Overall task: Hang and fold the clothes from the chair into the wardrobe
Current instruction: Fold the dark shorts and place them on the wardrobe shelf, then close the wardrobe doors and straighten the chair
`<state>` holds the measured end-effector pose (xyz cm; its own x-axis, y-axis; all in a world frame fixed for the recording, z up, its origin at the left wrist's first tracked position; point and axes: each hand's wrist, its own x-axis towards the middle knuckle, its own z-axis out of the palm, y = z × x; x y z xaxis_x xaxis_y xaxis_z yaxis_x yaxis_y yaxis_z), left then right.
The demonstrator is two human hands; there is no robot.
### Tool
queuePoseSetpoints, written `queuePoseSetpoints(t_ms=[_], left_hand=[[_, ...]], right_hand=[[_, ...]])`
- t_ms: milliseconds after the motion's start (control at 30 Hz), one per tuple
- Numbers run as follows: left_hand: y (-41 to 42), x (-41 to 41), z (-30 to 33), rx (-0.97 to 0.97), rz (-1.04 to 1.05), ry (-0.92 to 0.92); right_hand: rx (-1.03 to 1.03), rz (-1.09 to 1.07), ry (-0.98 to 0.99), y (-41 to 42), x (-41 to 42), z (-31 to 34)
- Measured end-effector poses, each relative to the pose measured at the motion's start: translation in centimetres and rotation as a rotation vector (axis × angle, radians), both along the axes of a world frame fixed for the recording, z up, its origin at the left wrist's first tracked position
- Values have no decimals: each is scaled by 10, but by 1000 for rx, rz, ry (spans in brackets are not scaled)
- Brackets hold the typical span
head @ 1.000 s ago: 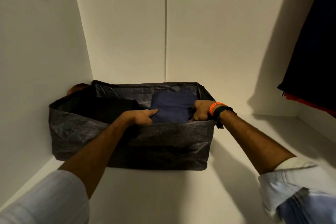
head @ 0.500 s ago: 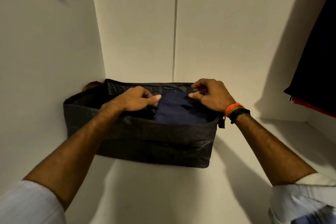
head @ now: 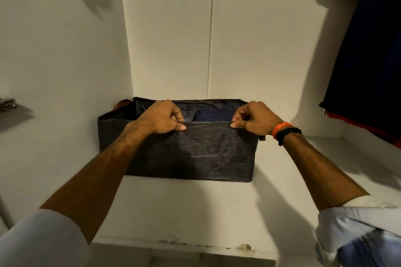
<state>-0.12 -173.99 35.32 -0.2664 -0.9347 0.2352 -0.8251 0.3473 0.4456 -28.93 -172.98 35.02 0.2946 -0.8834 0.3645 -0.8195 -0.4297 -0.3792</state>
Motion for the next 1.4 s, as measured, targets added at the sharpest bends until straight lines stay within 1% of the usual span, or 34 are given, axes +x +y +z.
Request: queuePoseSetpoints(t_ms=[100, 200, 300, 400, 500, 600, 800, 1000, 1100, 1233, 1367, 1400], left_hand=[[10, 4, -3, -58, 17, -30], [25, 8, -9, -124, 29, -51], [45, 7, -15, -258, 65, -100], [69, 9, -18, -349, 98, -60], [93, 14, -22, -358, 108, 24], [124, 22, -29, -265, 128, 54], [218, 35, -48, -174, 284, 20], [344, 44, -64, -175, 558, 62], [412, 56, -70, -196, 652, 56], [497, 81, -65, -238, 781, 43], [565, 110, -61, -345, 935, 39], [573, 113, -60, -381, 958, 36]], right_hand=[[-41, -105, 11, 13, 11, -12], [-103, -212, 92, 32, 20, -18], [-171, -247, 140, 55, 29, -18], [-245, -249, 129, 81, 37, -19], [-240, -223, 103, 106, 44, -23], [-207, -195, 61, 133, 53, -31], [-187, -75, -56, 194, 73, -44], [-146, 118, -173, 266, 101, -68], [-109, 228, -212, 309, 126, -82], [-54, 363, -207, 370, 169, -95], [-16, 516, -217, 426, 225, -103], [-13, 526, -207, 434, 234, -104]])
